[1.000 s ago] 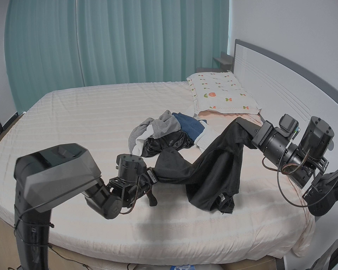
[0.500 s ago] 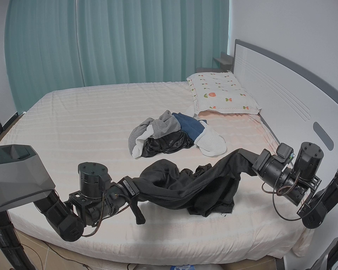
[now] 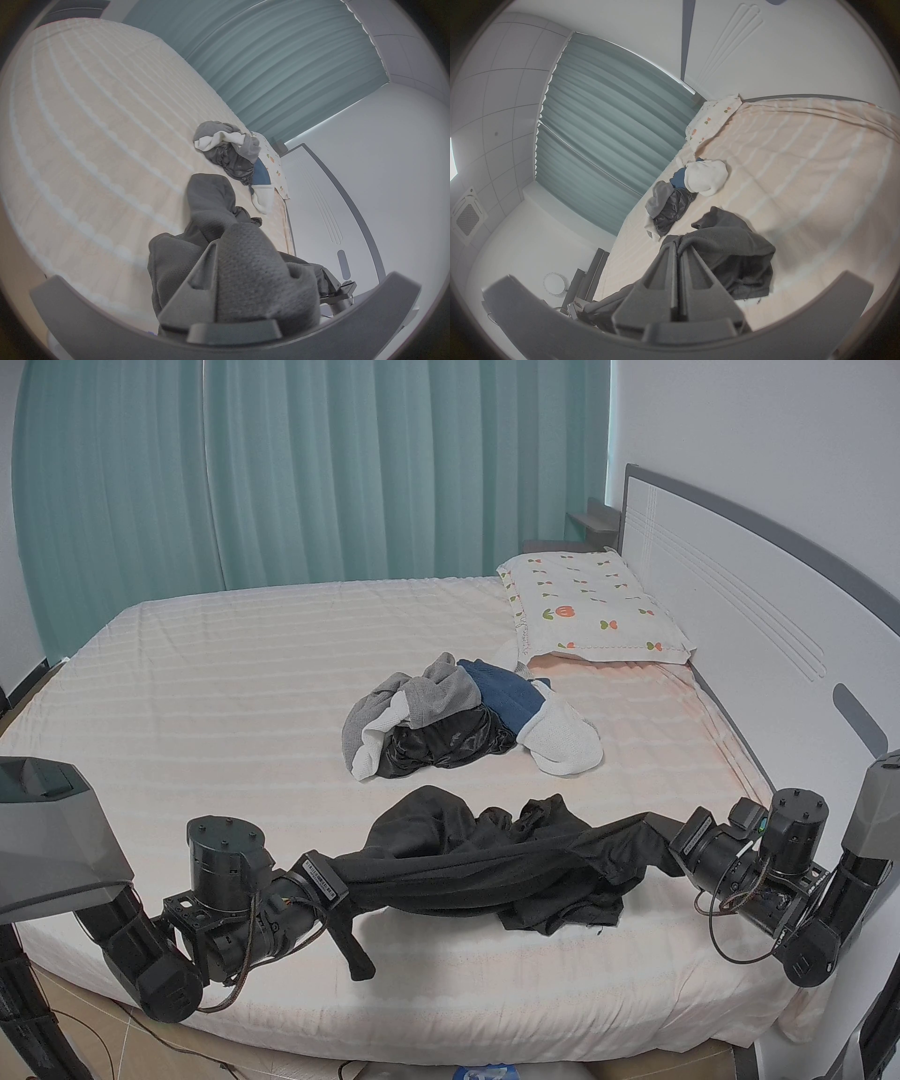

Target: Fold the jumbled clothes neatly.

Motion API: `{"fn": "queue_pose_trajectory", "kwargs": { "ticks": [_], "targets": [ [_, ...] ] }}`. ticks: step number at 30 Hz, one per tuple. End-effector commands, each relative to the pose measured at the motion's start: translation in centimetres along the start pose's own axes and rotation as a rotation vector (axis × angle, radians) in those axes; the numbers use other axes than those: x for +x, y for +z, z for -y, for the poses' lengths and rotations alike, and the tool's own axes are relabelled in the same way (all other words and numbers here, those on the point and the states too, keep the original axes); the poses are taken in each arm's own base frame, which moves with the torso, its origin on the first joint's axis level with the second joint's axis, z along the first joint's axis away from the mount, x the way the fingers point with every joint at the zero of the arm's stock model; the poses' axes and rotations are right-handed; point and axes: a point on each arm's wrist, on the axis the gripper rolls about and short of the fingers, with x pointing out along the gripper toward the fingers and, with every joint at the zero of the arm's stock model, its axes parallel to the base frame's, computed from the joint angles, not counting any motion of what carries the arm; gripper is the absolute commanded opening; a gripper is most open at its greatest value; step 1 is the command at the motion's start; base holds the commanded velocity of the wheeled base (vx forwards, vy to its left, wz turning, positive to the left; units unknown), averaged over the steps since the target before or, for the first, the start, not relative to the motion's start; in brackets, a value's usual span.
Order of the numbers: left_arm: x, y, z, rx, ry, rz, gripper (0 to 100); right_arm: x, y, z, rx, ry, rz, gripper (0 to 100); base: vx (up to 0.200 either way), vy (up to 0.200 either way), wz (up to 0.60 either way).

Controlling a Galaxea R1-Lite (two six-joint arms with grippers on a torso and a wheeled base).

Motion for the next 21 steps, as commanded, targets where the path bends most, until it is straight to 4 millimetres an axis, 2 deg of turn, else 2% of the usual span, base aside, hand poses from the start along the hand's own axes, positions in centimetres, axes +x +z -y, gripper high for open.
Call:
{"fn": "queue_pose_trajectory", "kwargs": {
  "ticks": [1, 7, 18, 21],
  "targets": [
    [-0.4, -0.2, -0.5, 0.003, 0.022, -0.007, 0, 0.0, -0.4, 0.3, 0.001, -0.011, -0.014, 0, 0.000, 0.000, 0.00],
    [-0.2, -0.4, -0.7, 0.012, 0.030, -0.014, 0, -0.1, -0.3, 0.0, -0.001, -0.006, 0.006, 0, 0.000, 0.000, 0.00],
    [-0.4, -0.4, -0.4, 0.013, 0.019, -0.014, 0, -0.2, -1.8, -1.1, -0.021, 0.007, -0.019, 0, 0.000, 0.000, 0.00],
    [-0.5, 0.1, -0.5, -0.001, 0.021, 0.003, 0, -0.4, -1.9, -1.3, -0.024, 0.012, -0.023, 0, 0.000, 0.200, 0.00]
  ]
}}
